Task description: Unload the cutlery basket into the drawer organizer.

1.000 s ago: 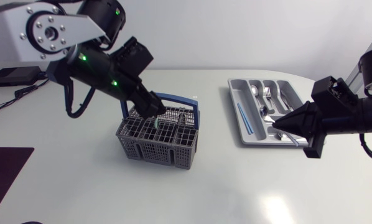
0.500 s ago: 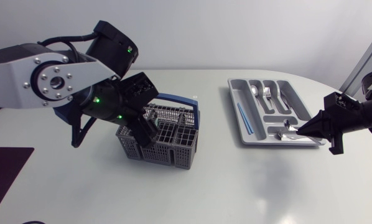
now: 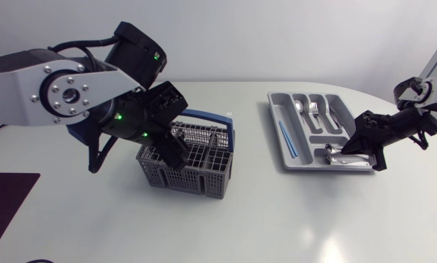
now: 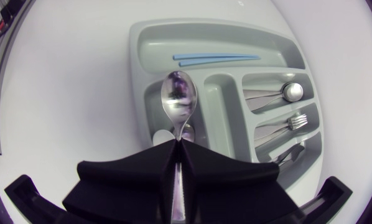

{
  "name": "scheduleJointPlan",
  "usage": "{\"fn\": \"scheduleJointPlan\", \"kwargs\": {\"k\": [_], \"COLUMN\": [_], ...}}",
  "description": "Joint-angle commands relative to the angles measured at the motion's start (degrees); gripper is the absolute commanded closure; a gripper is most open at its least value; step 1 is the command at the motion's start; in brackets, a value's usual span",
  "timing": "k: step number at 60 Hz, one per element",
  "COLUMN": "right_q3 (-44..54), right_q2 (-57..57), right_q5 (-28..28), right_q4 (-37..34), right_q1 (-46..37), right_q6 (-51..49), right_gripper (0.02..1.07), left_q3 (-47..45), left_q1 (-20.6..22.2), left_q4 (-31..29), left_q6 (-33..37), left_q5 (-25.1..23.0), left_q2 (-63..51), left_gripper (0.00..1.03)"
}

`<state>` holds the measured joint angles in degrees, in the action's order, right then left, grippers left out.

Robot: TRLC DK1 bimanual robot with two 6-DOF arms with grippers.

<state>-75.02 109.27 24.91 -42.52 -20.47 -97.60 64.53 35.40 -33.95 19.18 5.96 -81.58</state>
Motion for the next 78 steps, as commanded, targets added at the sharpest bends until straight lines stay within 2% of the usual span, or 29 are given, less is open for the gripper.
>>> {"fn": "scheduleJointPlan", "kwargs": {"k": [1,13,23,29,38,52,62,70,78], "right_q3": [-0.6,0.8,1.9,3.0,5.0,12.0,18.6,22.2,23.7], "right_q2": [3.2,5.8,4.7,2.7,-2.7,-14.2,-22.0,-25.6,-27.6], "right_q5": [-2.3,-7.4,-7.8,-7.8,-6.0,0.5,4.4,5.6,6.6], "right_q4": [2.7,9.2,10.3,10.7,10.4,9.0,7.8,7.8,7.2], "right_q1": [1.4,2.5,2.2,0.9,-1.4,-3.9,-4.9,-4.9,-4.9], "right_q6": [-2.4,-3.1,-2.6,-3.0,-2.9,-1.5,-1.8,-1.6,-1.5], "right_gripper": [0.99,0.97,0.6,0.49,0.38,0.3,0.3,0.3,0.3], "left_q3": [1.6,2.1,2.9,3.5,4.3,5.3,5.4,5.5,6.2], "left_q1": [0.3,0.3,0.7,0.8,1.3,2.9,4.2,5.1,5.2], "left_q4": [0.1,0.1,0.1,0.1,0.0,0.0,0.0,0.1,0.2], "left_q6": [-2.0,-3.5,-4.3,-4.7,-5.1,-7.7,-9.9,-11.5,-12.5], "left_q5": [0.7,1.0,1.1,1.1,1.8,6.2,10.2,12.6,14.1], "left_q2": [-1.5,-2.1,-3.1,-3.4,-3.8,-6.0,-7.5,-8.6,-10.8], "left_gripper": [0.23,0.23,0.22,0.22,0.22,0.23,0.25,0.25,0.3]}}
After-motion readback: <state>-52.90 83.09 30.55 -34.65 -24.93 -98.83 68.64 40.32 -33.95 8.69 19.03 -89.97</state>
